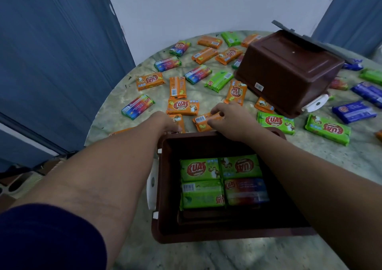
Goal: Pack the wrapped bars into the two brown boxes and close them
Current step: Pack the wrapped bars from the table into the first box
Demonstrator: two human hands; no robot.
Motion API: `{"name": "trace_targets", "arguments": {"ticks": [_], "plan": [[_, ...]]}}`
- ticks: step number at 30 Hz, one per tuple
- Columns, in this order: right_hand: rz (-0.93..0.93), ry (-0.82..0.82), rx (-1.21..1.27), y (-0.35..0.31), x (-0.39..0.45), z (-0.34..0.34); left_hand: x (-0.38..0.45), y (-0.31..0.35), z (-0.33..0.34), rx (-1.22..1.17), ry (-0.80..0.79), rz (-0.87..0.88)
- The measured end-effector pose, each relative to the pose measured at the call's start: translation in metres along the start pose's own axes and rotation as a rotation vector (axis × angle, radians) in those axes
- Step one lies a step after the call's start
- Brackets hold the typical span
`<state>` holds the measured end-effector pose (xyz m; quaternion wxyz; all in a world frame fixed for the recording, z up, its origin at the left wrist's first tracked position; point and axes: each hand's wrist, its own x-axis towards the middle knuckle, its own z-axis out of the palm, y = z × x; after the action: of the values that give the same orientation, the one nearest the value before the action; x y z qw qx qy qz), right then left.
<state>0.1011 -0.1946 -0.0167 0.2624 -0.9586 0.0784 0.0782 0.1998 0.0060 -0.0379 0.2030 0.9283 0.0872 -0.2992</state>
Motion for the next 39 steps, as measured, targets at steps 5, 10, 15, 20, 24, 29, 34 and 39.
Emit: {"name": "trace_targets", "arguments": {"ticks": [5,10,15,20,24,29,34,39], "plan": [[0.057,-0.058,-0.015,-0.003,0.007,-0.002,-0.007,0.007,0.006,-0.21,-0.02,0.037],[0.08,-0.164,-0.053,-0.008,0.017,-0.009,-0.002,0.013,0.002,-0.417,0.106,0.11],[0.016,-0.208,-0.238,-0.014,0.039,-0.003,-0.004,0.014,-0.006,-0.399,0.095,0.119],[-0.072,-0.305,-0.308,-0.017,0.059,0.017,-0.008,0.014,-0.008,-0.286,0.078,0.198],[-0.003,-0.382,-0.377,-0.008,0.07,0.028,-0.011,0.013,-0.008,-0.264,0.035,0.253],[0.029,-0.289,-0.492,-0.002,0.069,0.029,-0.013,0.016,-0.008,-0.219,0.03,0.283],[0.129,-0.285,-0.454,0.0,0.067,0.032,-0.014,0.018,-0.003,-0.114,0.039,0.303],[0.195,-0.168,-0.216,-0.002,0.064,0.023,-0.015,0.016,-0.004,-0.066,0.077,0.325]]}}
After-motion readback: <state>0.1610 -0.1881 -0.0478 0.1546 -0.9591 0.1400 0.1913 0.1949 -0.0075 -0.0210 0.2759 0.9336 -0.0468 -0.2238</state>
